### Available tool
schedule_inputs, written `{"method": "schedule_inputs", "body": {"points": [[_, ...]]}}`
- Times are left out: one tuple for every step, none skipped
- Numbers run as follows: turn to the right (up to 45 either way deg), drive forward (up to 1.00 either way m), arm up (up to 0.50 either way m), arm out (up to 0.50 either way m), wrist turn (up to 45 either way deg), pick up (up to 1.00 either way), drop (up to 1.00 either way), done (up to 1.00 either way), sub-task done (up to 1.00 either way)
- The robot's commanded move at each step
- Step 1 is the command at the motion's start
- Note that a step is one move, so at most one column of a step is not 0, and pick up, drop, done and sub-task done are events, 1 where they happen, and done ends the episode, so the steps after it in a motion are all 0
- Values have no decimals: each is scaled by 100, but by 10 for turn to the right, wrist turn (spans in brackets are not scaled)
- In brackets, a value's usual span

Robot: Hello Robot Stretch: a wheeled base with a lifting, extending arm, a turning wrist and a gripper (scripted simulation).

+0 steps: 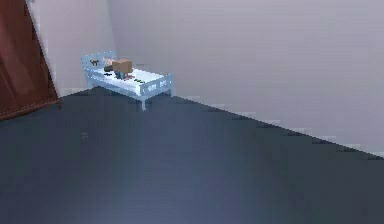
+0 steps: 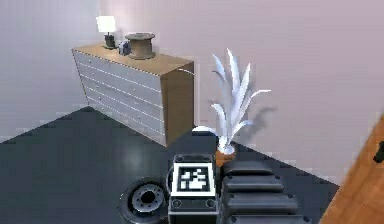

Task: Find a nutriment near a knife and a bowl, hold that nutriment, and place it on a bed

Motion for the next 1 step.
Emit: {"method": "schedule_inputs", "body": {"points": [[-180,0,0,0,0,0,0,0,0]]}}
